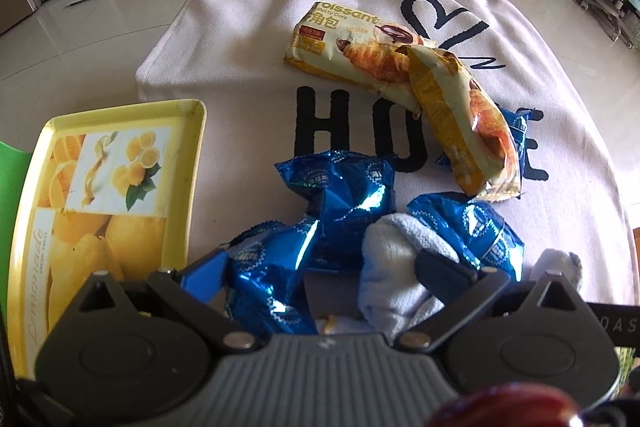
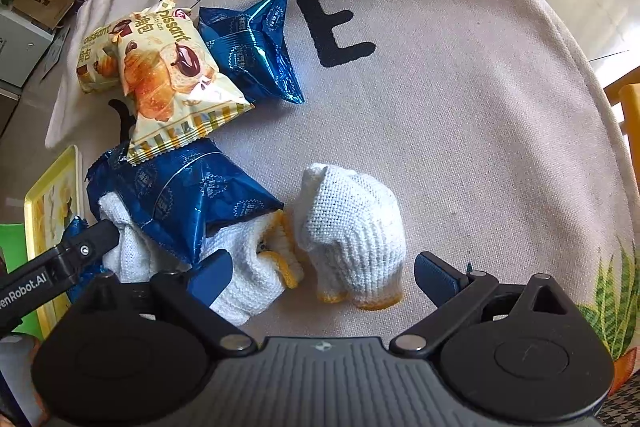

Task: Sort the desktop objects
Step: 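Close the left tool on the blue pack while the right tool closes on the glove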

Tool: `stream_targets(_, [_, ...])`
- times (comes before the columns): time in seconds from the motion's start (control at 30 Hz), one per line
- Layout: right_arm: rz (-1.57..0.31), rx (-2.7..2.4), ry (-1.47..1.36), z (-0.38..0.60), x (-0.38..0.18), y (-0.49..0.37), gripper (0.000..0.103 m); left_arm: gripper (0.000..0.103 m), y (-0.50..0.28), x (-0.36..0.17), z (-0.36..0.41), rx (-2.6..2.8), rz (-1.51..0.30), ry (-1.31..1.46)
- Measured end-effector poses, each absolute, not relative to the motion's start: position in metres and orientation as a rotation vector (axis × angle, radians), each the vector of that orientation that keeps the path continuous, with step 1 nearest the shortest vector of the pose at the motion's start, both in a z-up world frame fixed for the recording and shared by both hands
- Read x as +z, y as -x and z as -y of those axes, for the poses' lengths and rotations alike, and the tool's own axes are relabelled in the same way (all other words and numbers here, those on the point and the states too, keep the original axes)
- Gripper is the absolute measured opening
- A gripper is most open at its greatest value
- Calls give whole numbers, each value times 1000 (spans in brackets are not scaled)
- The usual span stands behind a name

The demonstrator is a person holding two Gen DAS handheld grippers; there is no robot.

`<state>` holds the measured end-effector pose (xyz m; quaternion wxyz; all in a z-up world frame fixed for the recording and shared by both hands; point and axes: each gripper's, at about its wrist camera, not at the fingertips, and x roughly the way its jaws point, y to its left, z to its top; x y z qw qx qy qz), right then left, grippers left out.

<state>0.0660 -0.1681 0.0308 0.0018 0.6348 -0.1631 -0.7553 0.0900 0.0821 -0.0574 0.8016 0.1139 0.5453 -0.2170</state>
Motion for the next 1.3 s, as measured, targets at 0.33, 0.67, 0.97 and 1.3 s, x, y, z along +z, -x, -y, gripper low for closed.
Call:
stream_targets(0.33, [515, -2388, -1993, 168, 31, -66, 98, 102, -84, -59, -81, -464, -1144, -267])
stream_targets(0.67, [559, -2391, -1988, 167, 29, -66, 91, 102, -85, -58, -81, -471, -1143, -257])
stream_targets(0.97, [642, -2417, -1954, 162, 28, -67, 70, 83, -85, -53, -86, -486, -1123, -227])
stream_targets(1.3, [684, -2459, -1925, 158, 33, -67, 53, 70, -97, -53, -101, -469, -1162, -155])
